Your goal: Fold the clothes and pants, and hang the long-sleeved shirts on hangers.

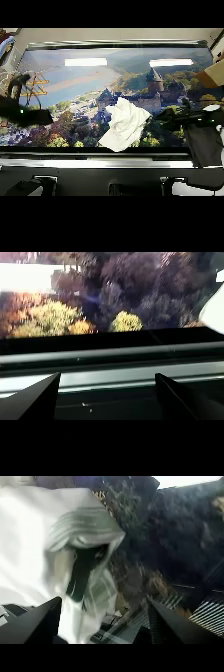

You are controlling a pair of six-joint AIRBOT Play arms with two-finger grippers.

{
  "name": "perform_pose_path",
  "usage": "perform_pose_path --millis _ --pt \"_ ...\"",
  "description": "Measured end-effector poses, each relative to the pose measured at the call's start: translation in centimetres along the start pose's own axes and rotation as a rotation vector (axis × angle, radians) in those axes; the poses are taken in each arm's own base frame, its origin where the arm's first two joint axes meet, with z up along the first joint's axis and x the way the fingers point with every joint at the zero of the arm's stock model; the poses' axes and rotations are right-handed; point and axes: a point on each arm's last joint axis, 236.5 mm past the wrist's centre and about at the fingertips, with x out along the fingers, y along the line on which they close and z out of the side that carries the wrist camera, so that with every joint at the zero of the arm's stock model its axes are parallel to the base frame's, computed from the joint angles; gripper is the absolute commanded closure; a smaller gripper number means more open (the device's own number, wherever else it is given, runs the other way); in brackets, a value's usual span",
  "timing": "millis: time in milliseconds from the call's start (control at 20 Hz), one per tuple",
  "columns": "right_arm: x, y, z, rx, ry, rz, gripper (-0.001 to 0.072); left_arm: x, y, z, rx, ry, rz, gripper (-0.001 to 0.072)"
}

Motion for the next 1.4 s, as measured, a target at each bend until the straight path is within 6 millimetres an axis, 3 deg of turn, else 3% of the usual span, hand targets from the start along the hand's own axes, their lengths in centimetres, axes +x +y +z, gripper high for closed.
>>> perform_pose_path --millis 200,400,450,550,600,650,750,850,1100,1400 --pt "4.4 0.1 0.7 -0.026 0.005 0.009 0.0097 1.8 0.8 -3.9 -0.076 0.042 -0.018 0.004" --pt "6.3 0.7 1.8 -0.042 -0.034 0.02 0.0216 1.8 0.9 -5.6 -0.125 0.023 -0.046 0.004" --pt "6.5 0.7 2.4 -0.046 -0.059 0.016 0.0293 1.7 0.8 -5.8 -0.132 0.009 -0.053 0.004" --pt "6.6 0.5 3.7 -0.059 -0.108 -0.001 0.0558 1.6 0.7 -5.9 -0.156 -0.023 -0.068 0.004" --pt "6.6 0.3 4.2 -0.067 -0.128 -0.011 0.0656 1.7 0.6 -5.9 -0.168 -0.035 -0.076 0.0041" --pt "6.6 0.2 4.4 -0.081 -0.137 -0.019 0.0677 2.1 0.5 -5.9 -0.187 -0.041 -0.087 0.0041" --pt "6.4 0.6 4.8 -0.096 -0.153 -0.011 0.0677 3.5 -0.3 -5.9 -0.221 -0.043 -0.135 0.0043" --pt "6.2 1.2 4.6 -0.109 -0.148 0.003 0.0677 5.9 -2.0 -5.6 -0.261 -0.042 -0.232 0.0129" --pt "5.4 3.3 2.7 -0.146 -0.093 0.052 0.0677 12.9 -6.1 -4.6 -0.366 -0.044 -0.453 0.0094" --pt "4.1 5.4 0.8 -0.177 -0.053 0.09 0.0677 18.8 -10.9 -5.5 -0.354 0.044 -0.579 0.0094"
